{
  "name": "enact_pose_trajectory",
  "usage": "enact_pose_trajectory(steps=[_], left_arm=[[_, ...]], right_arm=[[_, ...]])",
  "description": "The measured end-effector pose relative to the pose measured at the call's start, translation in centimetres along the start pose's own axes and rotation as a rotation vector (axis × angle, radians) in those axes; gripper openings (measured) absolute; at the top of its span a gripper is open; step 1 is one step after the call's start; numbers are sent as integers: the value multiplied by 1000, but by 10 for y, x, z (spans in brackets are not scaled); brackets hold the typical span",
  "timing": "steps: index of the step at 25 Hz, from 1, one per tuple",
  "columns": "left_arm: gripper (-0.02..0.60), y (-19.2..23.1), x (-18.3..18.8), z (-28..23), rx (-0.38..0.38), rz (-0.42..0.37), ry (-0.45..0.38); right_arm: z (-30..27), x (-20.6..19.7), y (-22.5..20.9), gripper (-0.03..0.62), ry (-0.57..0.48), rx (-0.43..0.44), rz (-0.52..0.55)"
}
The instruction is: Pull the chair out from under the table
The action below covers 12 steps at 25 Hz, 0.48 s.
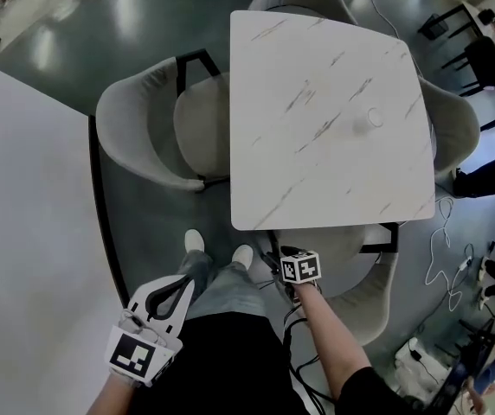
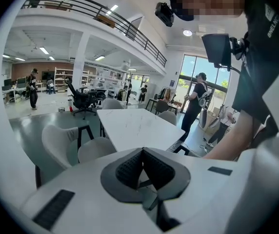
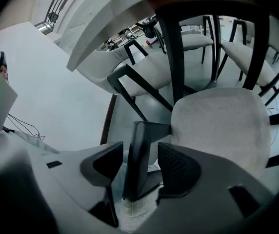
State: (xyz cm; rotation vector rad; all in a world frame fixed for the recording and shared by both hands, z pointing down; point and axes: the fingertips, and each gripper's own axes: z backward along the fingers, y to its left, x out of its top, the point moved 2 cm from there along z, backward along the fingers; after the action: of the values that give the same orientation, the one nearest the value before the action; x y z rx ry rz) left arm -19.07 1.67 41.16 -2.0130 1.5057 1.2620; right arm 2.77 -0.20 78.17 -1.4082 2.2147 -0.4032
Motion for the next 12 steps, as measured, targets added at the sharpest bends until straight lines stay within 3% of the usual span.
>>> enact_pose_trajectory(steps=[12], left_arm=[[5,4,-13,3,29,24,56]], right_arm=[[-43,12,-8,210,48,-13,-18]])
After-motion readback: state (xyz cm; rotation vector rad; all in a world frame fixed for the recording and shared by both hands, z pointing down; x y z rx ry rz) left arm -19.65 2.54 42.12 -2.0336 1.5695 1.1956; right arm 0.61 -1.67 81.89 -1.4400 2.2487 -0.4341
